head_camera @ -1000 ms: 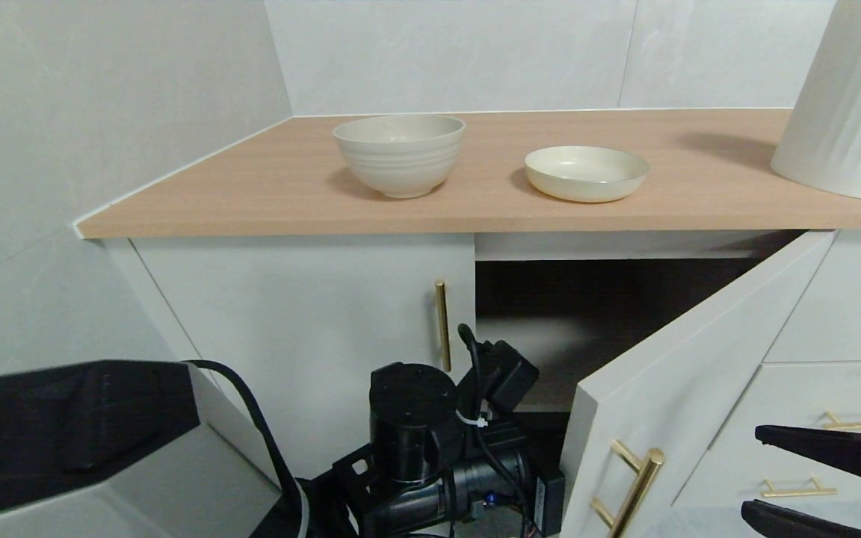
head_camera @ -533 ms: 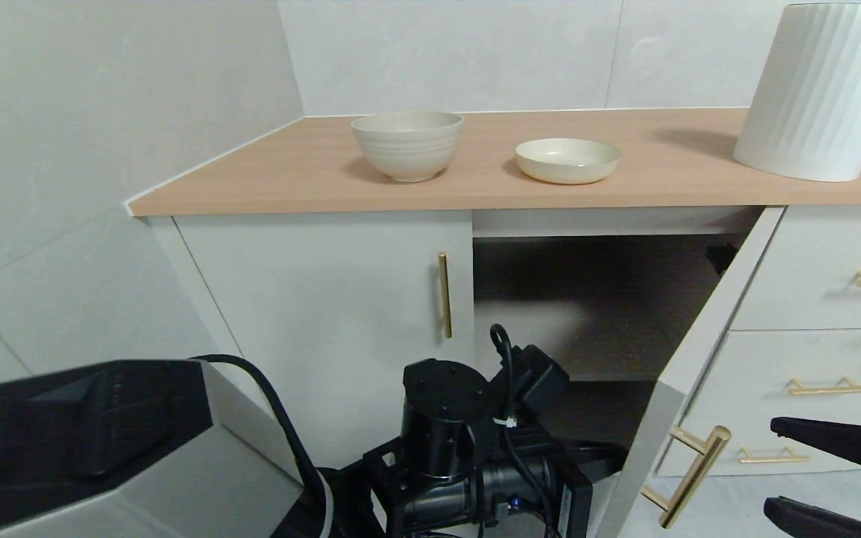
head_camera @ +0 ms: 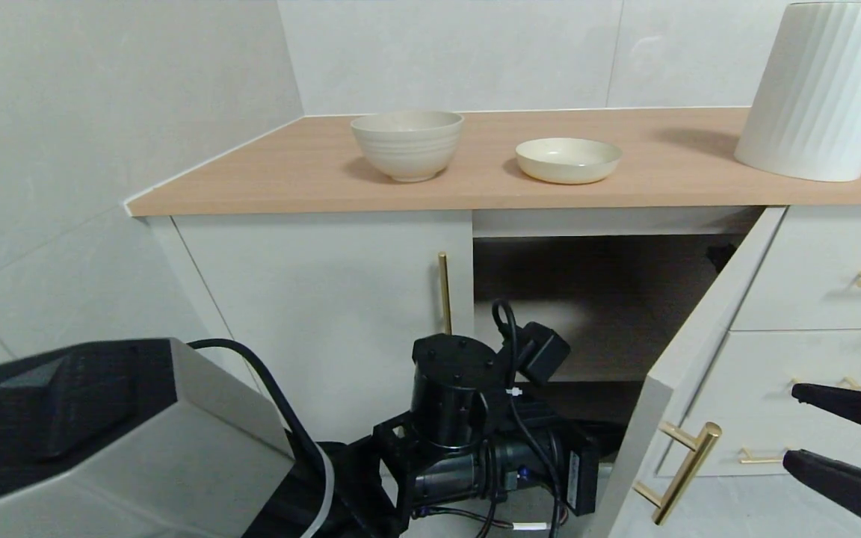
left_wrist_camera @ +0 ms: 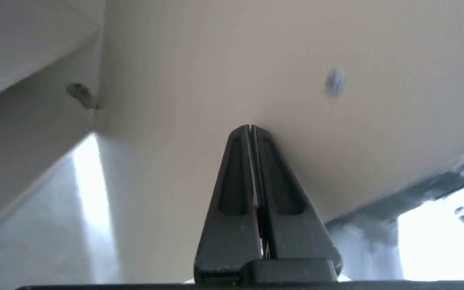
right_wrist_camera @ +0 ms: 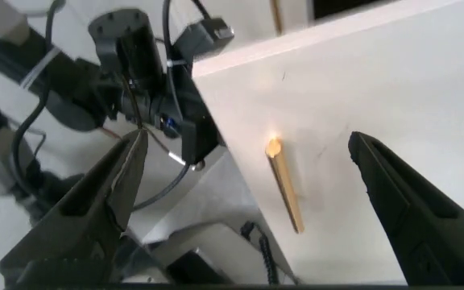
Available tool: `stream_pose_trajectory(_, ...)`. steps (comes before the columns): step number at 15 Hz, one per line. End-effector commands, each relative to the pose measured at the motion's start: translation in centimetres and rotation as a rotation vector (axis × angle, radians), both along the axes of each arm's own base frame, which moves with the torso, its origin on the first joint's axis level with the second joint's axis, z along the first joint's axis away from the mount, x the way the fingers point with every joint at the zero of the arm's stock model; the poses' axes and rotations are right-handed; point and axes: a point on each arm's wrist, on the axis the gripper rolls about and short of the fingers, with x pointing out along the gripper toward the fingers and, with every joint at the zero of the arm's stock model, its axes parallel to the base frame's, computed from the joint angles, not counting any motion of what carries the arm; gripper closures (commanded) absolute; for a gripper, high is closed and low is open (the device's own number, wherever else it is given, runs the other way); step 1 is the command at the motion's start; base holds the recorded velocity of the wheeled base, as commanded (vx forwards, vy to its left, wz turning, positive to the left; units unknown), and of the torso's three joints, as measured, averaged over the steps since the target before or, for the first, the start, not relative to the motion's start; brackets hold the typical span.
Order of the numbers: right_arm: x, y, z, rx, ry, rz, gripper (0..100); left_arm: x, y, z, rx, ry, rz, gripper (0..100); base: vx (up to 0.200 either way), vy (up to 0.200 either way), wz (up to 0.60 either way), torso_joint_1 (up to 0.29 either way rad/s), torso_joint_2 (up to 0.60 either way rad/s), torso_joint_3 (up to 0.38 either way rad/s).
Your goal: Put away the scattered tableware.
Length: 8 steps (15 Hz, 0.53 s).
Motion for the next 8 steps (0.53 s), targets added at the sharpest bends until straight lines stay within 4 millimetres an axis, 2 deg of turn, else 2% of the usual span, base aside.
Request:
stream_pose_trajectory(1,0.0,-0.1,0.8,0.017,-0.024,-0.015,0,0.3,-0.4,1.3,-0.030,0.016,0.005,100,-0.200,0.000,0.00,0.017,0.00,-0.002)
stream_pose_trajectory(2,-0.1,-0.1,1.0,0.023,-0.033,-0.022,0,0.4,-0.5,1.4,-0.029,0.029,0.007,100,-0.200,0.000,0.00,0.002,-0.01,-0.002)
stream_pose_trajectory(5,-0.1,-0.3,2.0,0.045,-0.065,-0.041,0,0.8,-1.0,1.8,-0.017,0.050,0.006,100,0.000,0.000,0.00,0.000,0.00,0.000)
stream_pose_trajectory(8,-0.2,-0.7,2.9,0.066,-0.094,-0.074,0,1.9,-2.8,2.7,-0.004,0.061,-0.001,100,0.000,0.000,0.00,0.000,0.00,0.000)
